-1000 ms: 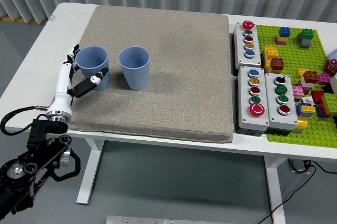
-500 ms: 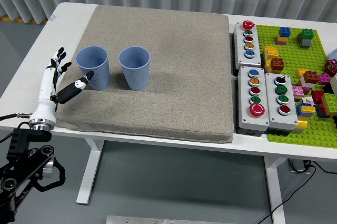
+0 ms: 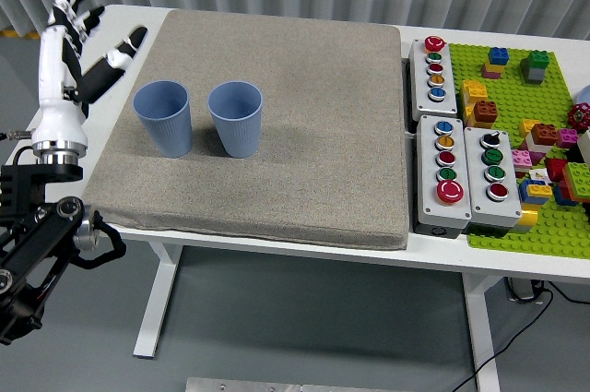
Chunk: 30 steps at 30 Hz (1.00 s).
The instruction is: Pick cup pour cup place
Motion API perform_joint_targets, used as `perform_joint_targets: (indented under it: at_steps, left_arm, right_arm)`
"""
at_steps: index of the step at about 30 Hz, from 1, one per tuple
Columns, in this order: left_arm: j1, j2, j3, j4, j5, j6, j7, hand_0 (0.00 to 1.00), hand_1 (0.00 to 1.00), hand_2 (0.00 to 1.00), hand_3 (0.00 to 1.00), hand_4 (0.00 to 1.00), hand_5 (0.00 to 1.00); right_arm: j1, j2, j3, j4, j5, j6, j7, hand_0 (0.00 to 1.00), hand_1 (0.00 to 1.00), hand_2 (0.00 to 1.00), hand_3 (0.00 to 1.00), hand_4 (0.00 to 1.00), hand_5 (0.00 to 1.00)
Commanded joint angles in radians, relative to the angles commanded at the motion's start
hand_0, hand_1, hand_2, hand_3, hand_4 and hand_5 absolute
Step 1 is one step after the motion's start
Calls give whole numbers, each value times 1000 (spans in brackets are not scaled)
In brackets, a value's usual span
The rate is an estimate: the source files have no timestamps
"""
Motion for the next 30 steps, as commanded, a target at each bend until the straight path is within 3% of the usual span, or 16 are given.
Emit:
perform_joint_targets:
  at_steps: [2, 8, 9, 14, 15, 20, 26, 30]
  left_arm:
    - [-49, -5, -17, 11, -80, -24, -13, 836, 809, 926, 967, 998, 463]
    - [-124, -3, -25, 50, -217, -50, -37, 819, 800, 905, 952, 998, 478]
    - [-130, -4, -30, 57, -212, -51, -37, 874, 868, 920, 952, 998, 481]
    - [-140, -9, -36, 83, -185, -53, -33, 874, 868, 920, 952, 998, 481]
    - [-140, -10, -36, 86, -183, -52, -33, 911, 900, 953, 953, 998, 490]
    - [-143, -16, -40, 114, -228, -58, -48, 911, 900, 953, 953, 998, 490]
    - [-145, -34, -69, 159, -438, -112, -107, 914, 904, 958, 956, 998, 496]
    - [-138, -40, -79, 176, -565, -155, -115, 898, 891, 954, 962, 992, 509]
  right_arm:
    - [3, -1, -4, 0, 7, -1, 1, 696, 698, 628, 614, 198, 322]
    - [9, -4, -9, 0, 13, -1, 2, 696, 698, 627, 612, 197, 316]
    - [9, -4, -10, 0, 15, -1, 2, 697, 698, 627, 612, 197, 317]
    - [14, -4, -15, 0, 23, -3, 2, 697, 698, 627, 612, 197, 317]
    - [15, -4, -15, 0, 22, -2, 1, 696, 698, 627, 612, 195, 314]
    - [17, -3, -17, 0, 26, -4, 1, 696, 698, 627, 612, 195, 314]
    - [18, -3, -19, 0, 29, -4, 1, 697, 698, 627, 612, 195, 312]
    - [18, -3, -19, 0, 29, -4, 1, 697, 698, 627, 611, 196, 310]
